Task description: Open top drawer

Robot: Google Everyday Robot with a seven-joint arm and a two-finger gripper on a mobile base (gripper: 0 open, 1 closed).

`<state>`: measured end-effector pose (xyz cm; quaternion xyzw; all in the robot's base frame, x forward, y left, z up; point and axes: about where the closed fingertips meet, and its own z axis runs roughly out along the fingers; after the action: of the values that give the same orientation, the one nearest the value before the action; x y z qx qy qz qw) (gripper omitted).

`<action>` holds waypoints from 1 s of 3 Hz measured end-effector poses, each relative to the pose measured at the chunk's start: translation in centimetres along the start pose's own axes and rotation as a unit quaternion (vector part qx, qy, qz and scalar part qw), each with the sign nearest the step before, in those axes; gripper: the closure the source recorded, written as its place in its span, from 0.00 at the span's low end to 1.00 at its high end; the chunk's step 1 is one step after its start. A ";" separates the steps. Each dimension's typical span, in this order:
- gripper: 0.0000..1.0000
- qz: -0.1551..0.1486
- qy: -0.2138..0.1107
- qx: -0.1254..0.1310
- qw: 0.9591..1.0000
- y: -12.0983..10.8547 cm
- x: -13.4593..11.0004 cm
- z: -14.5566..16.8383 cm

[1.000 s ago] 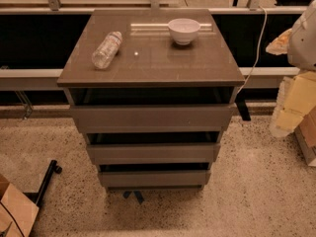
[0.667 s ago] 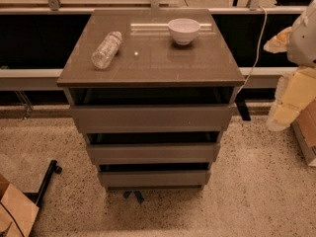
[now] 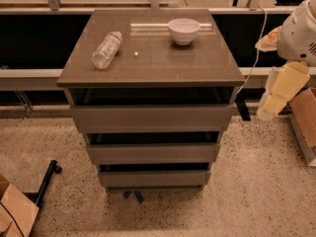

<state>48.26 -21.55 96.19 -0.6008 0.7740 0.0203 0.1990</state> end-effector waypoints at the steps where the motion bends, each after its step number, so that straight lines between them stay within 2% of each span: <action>1: 0.00 0.029 -0.016 0.009 0.999 -0.1 0.3 1.0; 2: 0.00 0.042 -0.024 0.025 0.999 -0.9 -0.4 4.1; 3: 0.00 0.045 -0.020 0.035 0.998 -2.3 -0.6 7.5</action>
Offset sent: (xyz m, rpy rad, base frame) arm 0.0499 0.0286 -0.0689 0.0647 -0.0879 -0.1195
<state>52.69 -19.57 89.94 -0.5578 0.7962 0.0139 0.2340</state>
